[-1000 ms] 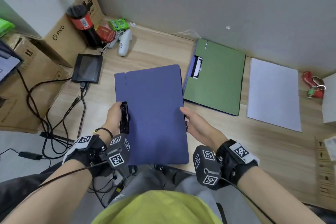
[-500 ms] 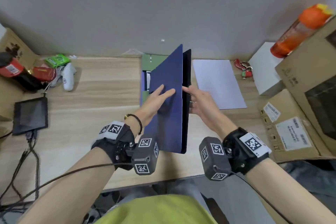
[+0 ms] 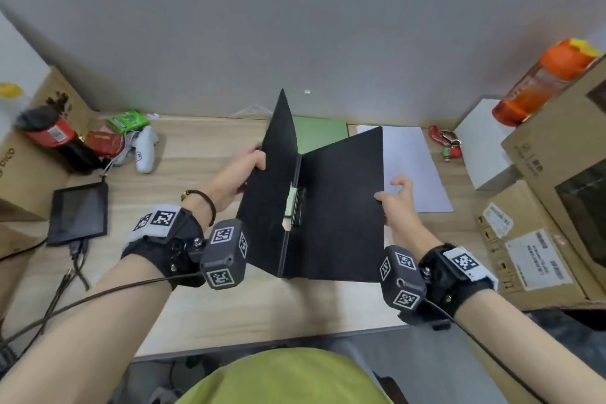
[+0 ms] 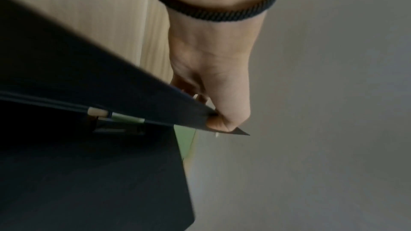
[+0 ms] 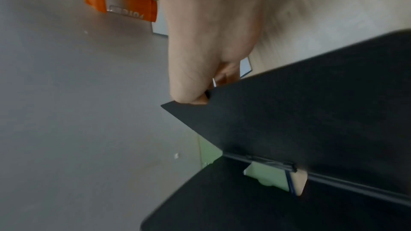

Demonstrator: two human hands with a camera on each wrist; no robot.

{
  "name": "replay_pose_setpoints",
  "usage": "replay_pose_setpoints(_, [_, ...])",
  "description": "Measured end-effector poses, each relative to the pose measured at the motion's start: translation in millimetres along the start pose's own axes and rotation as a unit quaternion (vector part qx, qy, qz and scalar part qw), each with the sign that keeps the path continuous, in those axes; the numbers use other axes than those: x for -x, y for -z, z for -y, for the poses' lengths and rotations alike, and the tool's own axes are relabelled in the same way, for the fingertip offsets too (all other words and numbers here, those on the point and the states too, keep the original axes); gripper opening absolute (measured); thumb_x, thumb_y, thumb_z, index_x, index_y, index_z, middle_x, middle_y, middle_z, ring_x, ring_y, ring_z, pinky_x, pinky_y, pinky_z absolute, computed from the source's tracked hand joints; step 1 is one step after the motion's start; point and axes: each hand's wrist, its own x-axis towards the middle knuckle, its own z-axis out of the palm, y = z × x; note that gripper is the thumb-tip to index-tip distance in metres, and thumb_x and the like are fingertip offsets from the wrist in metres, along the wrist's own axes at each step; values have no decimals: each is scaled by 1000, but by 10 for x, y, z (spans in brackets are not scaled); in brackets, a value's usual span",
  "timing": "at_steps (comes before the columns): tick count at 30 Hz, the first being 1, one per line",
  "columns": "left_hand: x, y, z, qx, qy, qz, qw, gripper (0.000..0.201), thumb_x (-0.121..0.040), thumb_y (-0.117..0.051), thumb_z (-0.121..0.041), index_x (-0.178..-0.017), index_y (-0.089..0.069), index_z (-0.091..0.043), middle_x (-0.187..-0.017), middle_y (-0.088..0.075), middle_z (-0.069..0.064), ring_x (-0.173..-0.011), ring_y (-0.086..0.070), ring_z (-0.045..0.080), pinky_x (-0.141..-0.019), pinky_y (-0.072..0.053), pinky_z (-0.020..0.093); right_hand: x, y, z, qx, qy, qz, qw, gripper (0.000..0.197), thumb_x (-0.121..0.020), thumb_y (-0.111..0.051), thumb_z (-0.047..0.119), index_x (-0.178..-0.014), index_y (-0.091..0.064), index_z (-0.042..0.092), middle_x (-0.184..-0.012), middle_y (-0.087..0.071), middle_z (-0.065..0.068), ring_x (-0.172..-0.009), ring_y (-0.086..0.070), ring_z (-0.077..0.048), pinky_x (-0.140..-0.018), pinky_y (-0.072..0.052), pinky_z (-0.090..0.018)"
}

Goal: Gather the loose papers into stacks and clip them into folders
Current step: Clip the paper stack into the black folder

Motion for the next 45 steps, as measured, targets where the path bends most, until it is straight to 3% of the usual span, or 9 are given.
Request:
replay_pose_setpoints(4, [115, 508, 334, 1, 84, -134, 987, 9, -61, -42, 3, -62, -49, -3, -55, -49, 13, -42, -50, 21, -44, -40, 17, -80, 105, -221, 10, -50, -40, 998, 35, -90, -37, -7, -114, -41, 18, -74, -52, -5, -65, -50, -22, -37, -39, -15])
replay_pose_setpoints(9, [335, 854, 1030, -71, 141, -252, 955, 35, -65, -40, 3, -31, -42, -1, -25, -39, 1, -48, -43, 29, -51, -40, 22, 35, 188, -556, 62, -78, -41, 994, 38, -90, -38, -13, -118, -59, 4, -84, -57, -7, -65, -49, -16, -35, -35, -6])
replay_pose_setpoints(14, [487, 947, 1672, -107, 177, -328, 922, 19, -72, -49, -9, -78, -61, 3, -67, -63, 19, -76, -57, 35, -74, -43, 33, 226, 119, -871, 64, -135, -39, 988, 41, -91, -34, -15, -124, -54, -2, -69, -52, -3, -58, -46, -15, -31, -35, -10])
replay_pose_setpoints(18, [488, 943, 1997, -218, 166, -310, 910, 79, -80, -66, -6, -150, -29, -11, -150, -32, 23, -140, -28, 36, -115, -23, 40, 252, -24, -1004, 74, -148, -33, 986, 35, -91, -40, -11, -121, -47, 6, -67, -52, -8, -54, -50, -17, -29, -35, -12])
replay_pose_setpoints(21, [462, 808, 2061, -298, 183, -205, 914, 87, -81, -74, -29, -151, -24, -32, -161, -9, 14, -147, -3, 35, -118, -13, 47, 208, -114, -1044, 96, -135, -20, 986, 29, -89, -45, -10, -115, -49, 2, -47, -55, -1, -47, -49, -15, -29, -31, -11])
replay_pose_setpoints(24, [457, 675, 2023, -322, 216, -165, 907, 92, -78, -75, -42, -150, -19, -40, -163, 8, 5, -147, 14, 34, -117, -6, 56, 171, -95, -1014, 108, -124, -14, 986, 28, -89, -44, -10, -113, -51, 2, -63, -56, -3, -58, -49, -14, -33, -35, -9])
replay_pose_setpoints(35, [411, 486, 2214, -366, 164, -193, 895, 92, -81, -70, -48, -153, -14, -34, -162, 9, 9, -147, 15, 35, -116, 3, 56, 107, -41, -1187, 122, -183, 35, 975, 30, -91, -38, -7, -103, -51, 17, -79, -53, -2, -64, -45, -9, -66, -45, -26])
replay_pose_setpoints(40, [353, 354, 2092, -306, 162, -232, 909, 78, -84, -65, -15, -151, -27, -27, -162, -1, 10, -148, 8, 35, -117, -2, 55, -2, -64, -1240, 99, -195, 39, 975, 22, -92, -41, -1, -90, -50, 19, -73, -46, -1, -61, -39, -12, -60, -34, -24])
replay_pose_setpoints(45, [115, -120, 1748, -235, 84, -228, 941, 58, -80, -51, 5, -135, -51, -15, -153, -21, 17, -144, -18, 35, -118, -17, 45, -143, 54, -1312, 47, -225, 33, 973, 27, -92, -44, 1, -113, -41, 17, -83, -53, -3, -70, -47, -14, -77, -42, -31])
